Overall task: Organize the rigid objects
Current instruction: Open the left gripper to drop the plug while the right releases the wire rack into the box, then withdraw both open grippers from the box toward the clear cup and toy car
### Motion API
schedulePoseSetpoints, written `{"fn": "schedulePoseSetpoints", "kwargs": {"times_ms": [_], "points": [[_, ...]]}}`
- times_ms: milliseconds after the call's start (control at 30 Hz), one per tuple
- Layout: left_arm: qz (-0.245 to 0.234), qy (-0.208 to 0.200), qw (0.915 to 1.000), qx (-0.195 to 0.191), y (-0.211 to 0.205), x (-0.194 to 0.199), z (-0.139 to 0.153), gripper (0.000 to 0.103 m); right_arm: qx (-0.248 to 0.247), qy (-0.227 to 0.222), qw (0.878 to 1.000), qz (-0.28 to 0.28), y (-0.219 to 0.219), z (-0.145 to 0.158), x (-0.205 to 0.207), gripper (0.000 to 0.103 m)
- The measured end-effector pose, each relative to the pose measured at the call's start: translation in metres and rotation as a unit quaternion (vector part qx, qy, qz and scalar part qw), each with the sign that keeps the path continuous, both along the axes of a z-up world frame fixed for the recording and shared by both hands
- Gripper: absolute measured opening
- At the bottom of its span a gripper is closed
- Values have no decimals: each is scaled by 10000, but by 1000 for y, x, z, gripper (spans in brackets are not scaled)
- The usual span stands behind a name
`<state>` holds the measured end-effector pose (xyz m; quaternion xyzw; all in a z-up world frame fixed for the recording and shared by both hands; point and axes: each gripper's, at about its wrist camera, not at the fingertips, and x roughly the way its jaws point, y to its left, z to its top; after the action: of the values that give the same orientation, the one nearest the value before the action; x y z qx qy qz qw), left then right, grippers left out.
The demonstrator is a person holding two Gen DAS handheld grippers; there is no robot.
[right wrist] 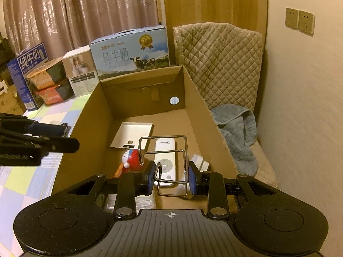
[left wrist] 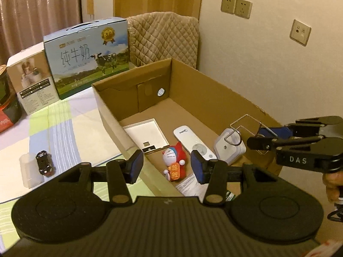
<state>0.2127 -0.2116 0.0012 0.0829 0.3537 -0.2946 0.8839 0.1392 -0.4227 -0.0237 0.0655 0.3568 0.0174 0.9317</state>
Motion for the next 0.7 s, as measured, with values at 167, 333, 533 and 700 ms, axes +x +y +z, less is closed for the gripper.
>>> {"fn": "schedulePoseSetpoints", "kwargs": {"times_ms": [167, 333, 533, 700], "points": [[57, 2, 10000, -36, 6, -1, 0, 43, -19, 16, 10000, 27, 5, 0, 0, 28], [80, 2, 9999, -86, 10, -3, -1, 43, -39, 18, 10000, 37, 7, 0, 0, 28], [107, -16, 9999, -129, 13, -4, -1, 43, 1, -9, 10000, 30, 6, 0, 0, 28], [134, -37, 9998, -132, 15, -6, 1, 43, 108, -101, 9999, -20, 4, 5, -1, 35]]}}
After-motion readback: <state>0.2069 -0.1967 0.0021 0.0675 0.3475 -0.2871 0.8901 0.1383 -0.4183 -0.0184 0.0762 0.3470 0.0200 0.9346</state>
